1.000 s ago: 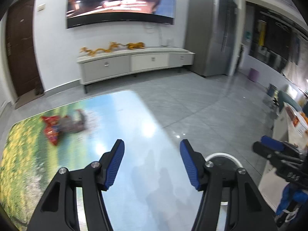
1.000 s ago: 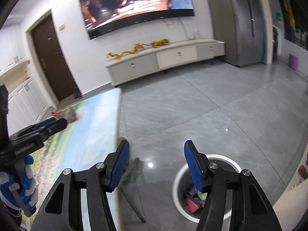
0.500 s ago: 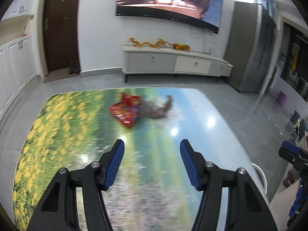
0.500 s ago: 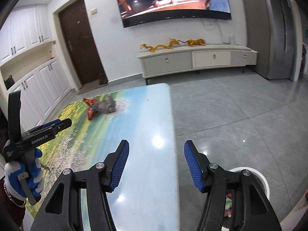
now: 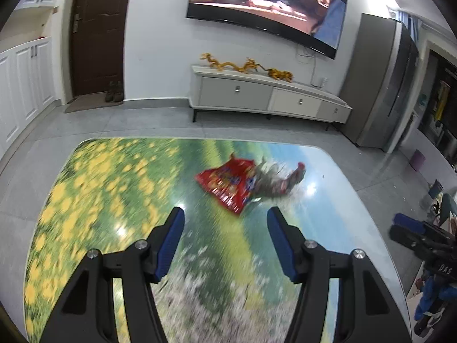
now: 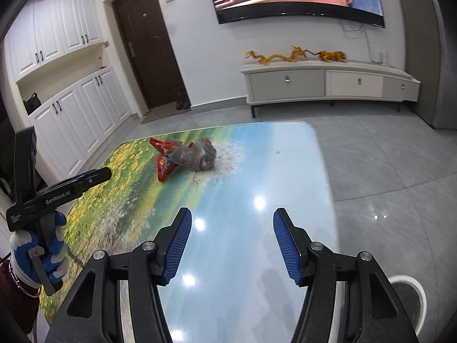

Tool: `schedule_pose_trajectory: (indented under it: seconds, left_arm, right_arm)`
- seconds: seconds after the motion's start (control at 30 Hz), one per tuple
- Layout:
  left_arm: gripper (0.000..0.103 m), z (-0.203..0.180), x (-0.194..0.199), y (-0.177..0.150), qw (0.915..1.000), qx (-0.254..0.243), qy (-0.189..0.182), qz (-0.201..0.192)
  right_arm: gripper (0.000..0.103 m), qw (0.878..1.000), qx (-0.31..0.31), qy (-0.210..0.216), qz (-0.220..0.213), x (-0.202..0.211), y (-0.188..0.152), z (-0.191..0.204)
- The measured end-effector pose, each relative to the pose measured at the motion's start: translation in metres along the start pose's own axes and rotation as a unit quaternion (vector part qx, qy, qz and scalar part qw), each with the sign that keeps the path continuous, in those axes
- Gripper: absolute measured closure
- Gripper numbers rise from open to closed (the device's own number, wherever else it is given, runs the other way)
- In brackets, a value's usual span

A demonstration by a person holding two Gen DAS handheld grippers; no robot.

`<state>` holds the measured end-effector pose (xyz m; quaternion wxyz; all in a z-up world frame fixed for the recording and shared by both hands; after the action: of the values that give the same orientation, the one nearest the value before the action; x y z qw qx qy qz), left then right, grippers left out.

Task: Collect trash
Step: 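Move both open tools back from the bin toward the red wrappers, then grasp the red chip bag with the left tool while the right tool grasps the clear plastic bag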

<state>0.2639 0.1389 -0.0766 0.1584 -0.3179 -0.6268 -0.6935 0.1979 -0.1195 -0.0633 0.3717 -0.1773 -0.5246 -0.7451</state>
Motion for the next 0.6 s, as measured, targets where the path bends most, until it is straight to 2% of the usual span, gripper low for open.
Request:
schedule_pose_trajectory:
  seconds: [0.23,0.5,0.6]
  left_arm:
    - [0.041,-0.008,-0.055,0.035,0.9997,0.002,-0.026,0.002]
    - [0.041,0.003,-0.103,0.04,0.9988,0.021,-0.039,0.022]
    - [0.042,0.009,-0.115,0.037,0.9969,0.047,-0.055,0.031]
  right_arm:
    - [0.044,1.0,0.009,0.019,0.009,-0.05,0.024,0.02]
    - [0.044,0.999,0.011,0.032,0.024,-0.109,0.045,0.033]
    - [0.045,0.999,0.017,0.037,0.029,-0.124,0.05,0.04]
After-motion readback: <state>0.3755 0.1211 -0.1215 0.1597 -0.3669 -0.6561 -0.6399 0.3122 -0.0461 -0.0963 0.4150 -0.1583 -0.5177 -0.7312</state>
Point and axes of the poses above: each gripper's, at about its wrist camera, not at the fingertips, and x roughly against the way its jaws point, z to its left, y to its top, the point moved 7 cm from there along -x, roughly the way its jaws point, and after that the axes turned 14 degrees about -x, right-handed, at the moved point
